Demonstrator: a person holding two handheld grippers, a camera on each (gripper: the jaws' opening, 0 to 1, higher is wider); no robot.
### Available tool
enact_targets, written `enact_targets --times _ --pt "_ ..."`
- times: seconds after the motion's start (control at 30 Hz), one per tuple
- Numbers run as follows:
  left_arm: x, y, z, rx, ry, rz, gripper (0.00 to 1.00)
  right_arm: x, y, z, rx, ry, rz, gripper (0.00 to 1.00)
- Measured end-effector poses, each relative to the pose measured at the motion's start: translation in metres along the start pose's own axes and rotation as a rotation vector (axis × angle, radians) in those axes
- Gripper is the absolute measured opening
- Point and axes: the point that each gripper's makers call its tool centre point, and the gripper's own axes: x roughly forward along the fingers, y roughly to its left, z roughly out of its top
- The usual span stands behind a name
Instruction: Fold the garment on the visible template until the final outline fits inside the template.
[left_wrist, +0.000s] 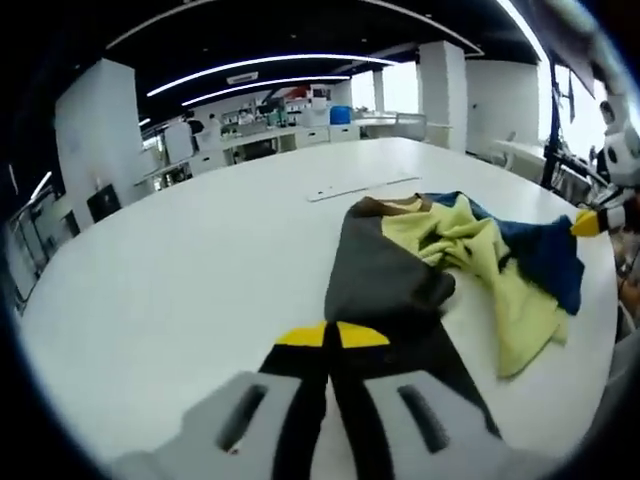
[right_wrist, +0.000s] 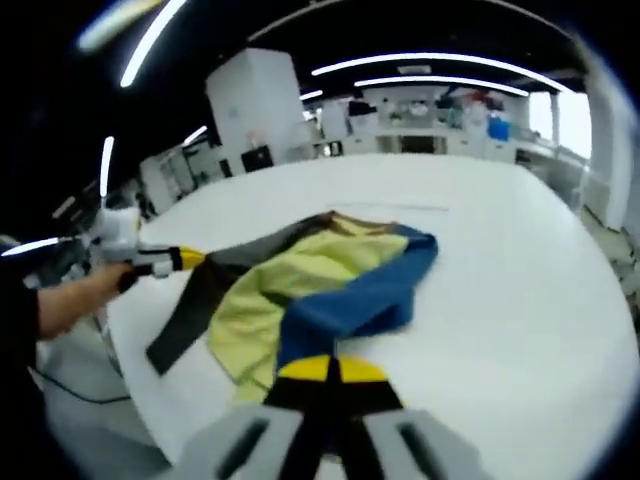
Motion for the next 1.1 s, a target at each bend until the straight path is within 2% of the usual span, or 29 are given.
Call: enact_targets --times 0.17,0.33,0.47,0.7,0.9,1.1 --pt "0.006 0.016 0.000 0.004 0.009 0.017 0.00 -0.010 -0.034 0.000 0.002 0.027 -0.082 0.00" --pt "0.012 0.032 0.000 0.013 0.021 0.038 0.00 -0.016 -0.070 0.001 -0.045 0.058 -0.163 0.00" --pt "0.019 0.043 0.000 0.059 0.029 0.038 0.00 -0.020 -0.099 0.003 -0.060 0.078 -0.226 0.00" --pt "0.029 0.060 -0.003 0.053 0.056 0.057 0.00 -0.024 -0.147 0.004 -0.077 0.117 -0.326 0.00" --pt "0.038 0.080 -0.007 0.061 0.078 0.082 0.00 -0.025 -0.180 0.003 -0.090 0.135 -0.399 0.00" --pt "0.045 0.084 -0.011 0.076 0.105 0.098 0.00 -0.027 -0.211 0.001 -0.071 0.156 -0.463 0.00"
